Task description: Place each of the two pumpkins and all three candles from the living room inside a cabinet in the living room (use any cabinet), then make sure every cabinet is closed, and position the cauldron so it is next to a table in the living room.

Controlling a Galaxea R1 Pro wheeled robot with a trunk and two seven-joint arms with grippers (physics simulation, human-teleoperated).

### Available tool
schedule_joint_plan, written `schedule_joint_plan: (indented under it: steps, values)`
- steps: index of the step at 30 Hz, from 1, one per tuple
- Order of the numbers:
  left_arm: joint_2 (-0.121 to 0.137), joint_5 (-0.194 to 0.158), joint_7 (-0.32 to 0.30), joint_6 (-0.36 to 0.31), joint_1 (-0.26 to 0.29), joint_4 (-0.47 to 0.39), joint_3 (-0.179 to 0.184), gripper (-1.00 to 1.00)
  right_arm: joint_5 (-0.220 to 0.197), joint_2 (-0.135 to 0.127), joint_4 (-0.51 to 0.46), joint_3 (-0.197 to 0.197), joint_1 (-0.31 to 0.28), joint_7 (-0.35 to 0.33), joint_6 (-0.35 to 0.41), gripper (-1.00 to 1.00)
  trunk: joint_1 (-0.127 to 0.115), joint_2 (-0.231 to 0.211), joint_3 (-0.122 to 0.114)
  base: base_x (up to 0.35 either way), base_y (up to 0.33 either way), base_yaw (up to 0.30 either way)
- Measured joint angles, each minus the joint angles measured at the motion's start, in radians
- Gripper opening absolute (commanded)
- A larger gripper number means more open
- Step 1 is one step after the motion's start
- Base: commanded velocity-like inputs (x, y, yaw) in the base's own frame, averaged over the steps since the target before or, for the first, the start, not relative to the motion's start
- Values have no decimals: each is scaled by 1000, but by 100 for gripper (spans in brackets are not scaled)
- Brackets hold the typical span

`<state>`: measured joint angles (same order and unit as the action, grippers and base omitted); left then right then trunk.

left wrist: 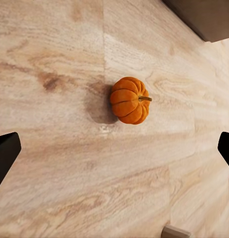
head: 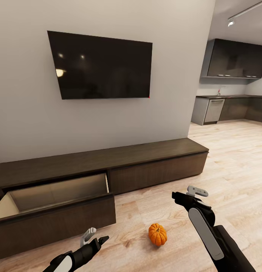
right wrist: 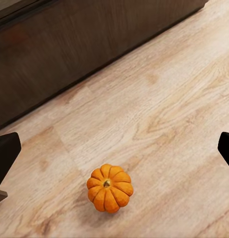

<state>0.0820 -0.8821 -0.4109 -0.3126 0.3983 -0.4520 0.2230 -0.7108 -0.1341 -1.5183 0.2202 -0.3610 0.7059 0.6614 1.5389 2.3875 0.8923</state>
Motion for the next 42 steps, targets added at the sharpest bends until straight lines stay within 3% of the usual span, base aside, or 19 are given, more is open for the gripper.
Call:
schedule_joint_plan:
  steps: [25,42]
  values:
    - [1,0,0,0,0,0,-1,100,-2,-2,1,-8,0,-3,0,100,0,0,-6,30,24,-46]
    - [1,0,0,0,0,0,-1,100,-3,-3,0,-8,0,-3,1,100,0,0,-18,0,0,-249]
